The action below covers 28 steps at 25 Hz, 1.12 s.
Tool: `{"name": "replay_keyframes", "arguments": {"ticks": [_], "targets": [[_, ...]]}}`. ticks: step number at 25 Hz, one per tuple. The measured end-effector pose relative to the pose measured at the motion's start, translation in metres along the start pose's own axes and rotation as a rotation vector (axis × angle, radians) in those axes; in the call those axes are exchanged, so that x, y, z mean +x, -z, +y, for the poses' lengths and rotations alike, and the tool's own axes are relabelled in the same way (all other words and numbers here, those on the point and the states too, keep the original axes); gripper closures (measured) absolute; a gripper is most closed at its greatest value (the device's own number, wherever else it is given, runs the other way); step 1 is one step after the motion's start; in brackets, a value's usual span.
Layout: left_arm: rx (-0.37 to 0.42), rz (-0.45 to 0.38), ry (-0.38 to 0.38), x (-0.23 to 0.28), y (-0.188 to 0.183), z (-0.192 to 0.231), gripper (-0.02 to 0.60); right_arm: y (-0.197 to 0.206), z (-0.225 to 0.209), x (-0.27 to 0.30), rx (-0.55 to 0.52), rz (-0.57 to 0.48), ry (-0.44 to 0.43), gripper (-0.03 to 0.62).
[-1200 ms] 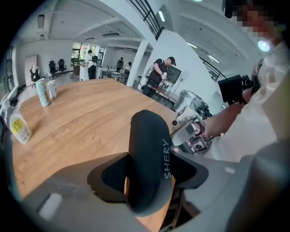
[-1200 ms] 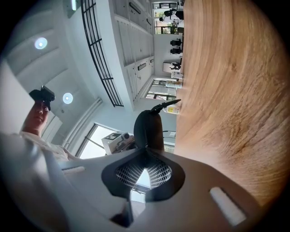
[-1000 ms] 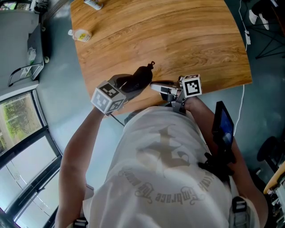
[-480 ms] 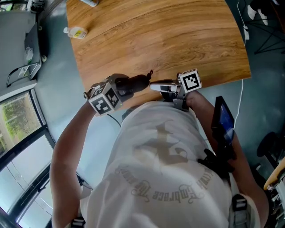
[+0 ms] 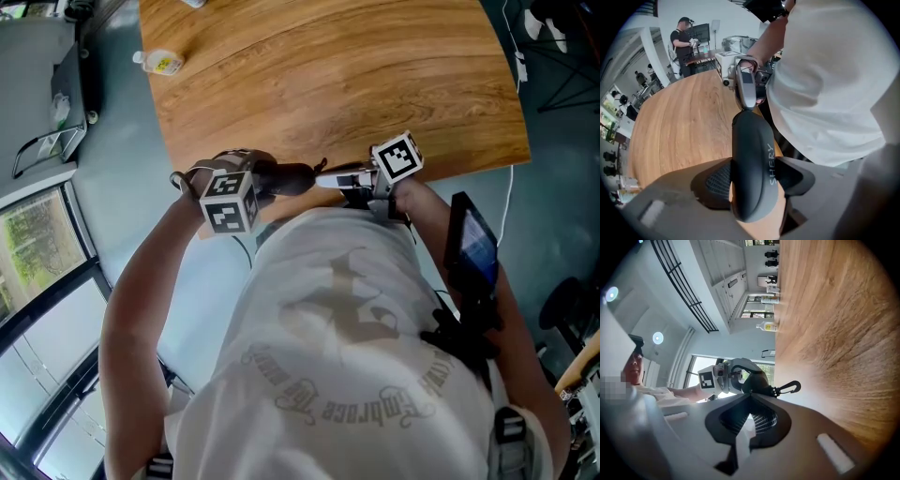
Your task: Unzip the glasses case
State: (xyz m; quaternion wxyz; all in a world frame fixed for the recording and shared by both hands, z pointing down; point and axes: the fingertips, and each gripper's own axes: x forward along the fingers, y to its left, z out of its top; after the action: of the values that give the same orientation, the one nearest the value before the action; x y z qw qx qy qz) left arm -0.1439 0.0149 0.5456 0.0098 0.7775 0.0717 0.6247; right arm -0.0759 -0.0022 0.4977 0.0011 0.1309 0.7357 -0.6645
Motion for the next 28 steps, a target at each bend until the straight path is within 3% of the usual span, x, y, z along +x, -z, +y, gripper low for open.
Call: {"name": "replay_keyframes", "arguments": {"ticks": [3, 6, 11, 16, 20, 24, 28], "targets": [[0.026, 0.04, 0.011, 0.008, 0.004, -0.001, 0.284, 0.001, -0.005, 0.0, 0.018, 0.027, 0.011, 0.586], [-0.03, -0.007, 0.022, 0.012, -0.003, 0.002, 0.278, 0.0, -0.023, -0.008, 0.012, 0.031, 0.102, 0.586], [-0.299, -0.17, 0.033, 0.018, -0.013, 0.017, 0.272, -0.026, -0.038, -0.028, -0.116, -0.051, 0.249, 0.579], [-0.479, -0.243, -0.016, 0.028, -0.01, 0.042, 0.267, -0.049, -0.045, -0.056, -0.17, -0.185, 0.329, 0.547], [-0.74, -0.359, -0.055, 0.025, -0.005, 0.068, 0.266, -0.054, -0.045, -0.08, -0.127, -0.33, 0.353, 0.548], [-0.968, -0.475, -0.083, 0.027, 0.003, 0.091, 0.265, -0.054, -0.04, -0.09, -0.171, -0.406, 0.344, 0.548], [-1.081, -0.541, -0.068, 0.034, 0.006, 0.12, 0.264, -0.046, -0.043, -0.095, -0.156, -0.438, 0.358, 0.549]]}}
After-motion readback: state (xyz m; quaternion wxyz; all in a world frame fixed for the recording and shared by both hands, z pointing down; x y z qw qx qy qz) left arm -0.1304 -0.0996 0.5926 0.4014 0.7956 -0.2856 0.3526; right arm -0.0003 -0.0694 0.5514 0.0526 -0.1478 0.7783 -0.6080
